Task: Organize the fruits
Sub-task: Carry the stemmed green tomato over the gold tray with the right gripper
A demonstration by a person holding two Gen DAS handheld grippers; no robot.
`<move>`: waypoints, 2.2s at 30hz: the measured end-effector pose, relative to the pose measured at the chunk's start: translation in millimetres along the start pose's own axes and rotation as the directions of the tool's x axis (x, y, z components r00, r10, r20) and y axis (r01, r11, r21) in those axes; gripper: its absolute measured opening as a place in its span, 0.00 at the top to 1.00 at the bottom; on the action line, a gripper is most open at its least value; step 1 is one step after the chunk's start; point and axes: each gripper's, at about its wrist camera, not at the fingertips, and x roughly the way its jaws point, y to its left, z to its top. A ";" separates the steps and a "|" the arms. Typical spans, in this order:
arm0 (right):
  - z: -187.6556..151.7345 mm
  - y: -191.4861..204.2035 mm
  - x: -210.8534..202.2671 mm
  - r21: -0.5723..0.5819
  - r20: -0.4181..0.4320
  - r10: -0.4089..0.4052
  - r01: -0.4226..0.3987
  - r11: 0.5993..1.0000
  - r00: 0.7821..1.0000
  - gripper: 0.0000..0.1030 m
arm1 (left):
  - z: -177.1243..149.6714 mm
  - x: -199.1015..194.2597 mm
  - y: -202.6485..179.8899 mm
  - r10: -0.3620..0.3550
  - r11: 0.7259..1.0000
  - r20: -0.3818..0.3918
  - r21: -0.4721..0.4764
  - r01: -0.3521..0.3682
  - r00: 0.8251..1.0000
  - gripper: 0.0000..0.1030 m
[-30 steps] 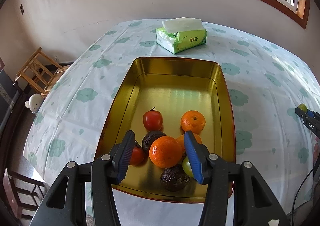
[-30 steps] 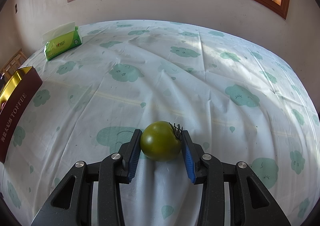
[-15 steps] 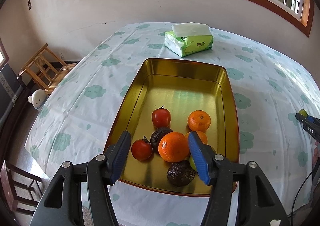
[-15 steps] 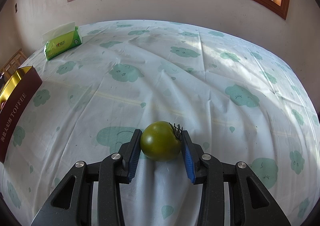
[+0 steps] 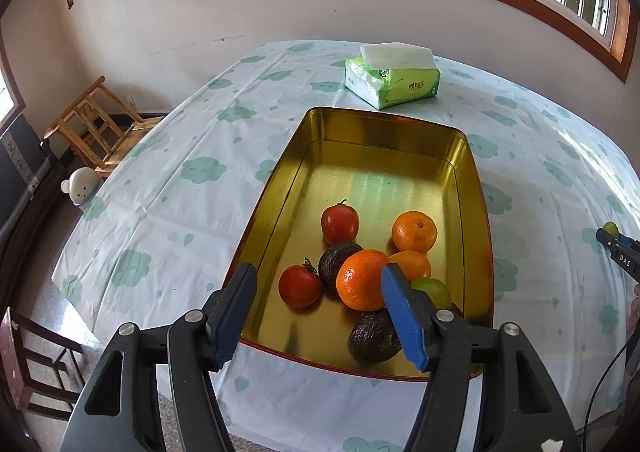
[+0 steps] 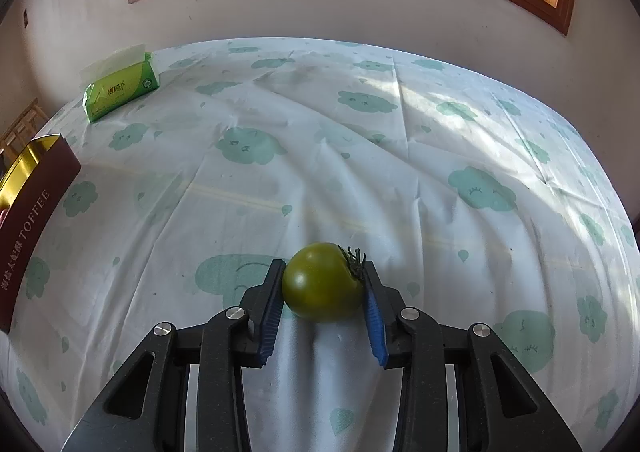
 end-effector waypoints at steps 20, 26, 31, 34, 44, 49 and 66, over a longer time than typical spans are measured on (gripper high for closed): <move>20.2 137.6 -62.4 -0.197 0.056 0.271 -0.256 0.946 0.961 0.63 | -6.9 -3.5 23.0 0.032 0.997 0.000 -0.072 -0.032 0.999 0.39; 24.2 193.0 -77.4 -0.279 0.042 0.374 -0.349 0.895 0.926 0.63 | -10.1 -8.4 34.9 0.044 0.994 0.002 -0.098 -0.043 0.999 0.39; 22.2 230.6 -84.2 -0.337 0.021 0.425 -0.394 0.855 0.905 0.63 | -12.8 -10.8 43.9 0.062 0.991 -0.002 -0.115 -0.062 0.998 0.38; 21.6 248.4 -83.2 -0.361 0.006 0.444 -0.412 0.837 0.896 0.63 | -14.9 -11.4 49.4 0.072 0.990 -0.006 -0.125 -0.072 0.997 0.38; 20.6 293.3 -63.6 -0.417 -0.052 0.446 -0.426 0.803 0.893 0.63 | -22.4 -14.5 63.8 0.104 0.984 -0.020 -0.146 -0.106 0.994 0.38; 20.9 300.2 -52.3 -0.420 -0.066 0.430 -0.416 0.807 0.901 0.63 | -25.2 -16.3 69.6 0.113 0.982 -0.023 -0.153 -0.115 0.993 0.38; 13.4 314.1 -42.9 -0.449 -0.084 0.404 -0.396 0.801 0.911 0.63 | -31.7 -19.0 72.7 0.101 0.982 -0.030 -0.159 -0.105 0.994 0.38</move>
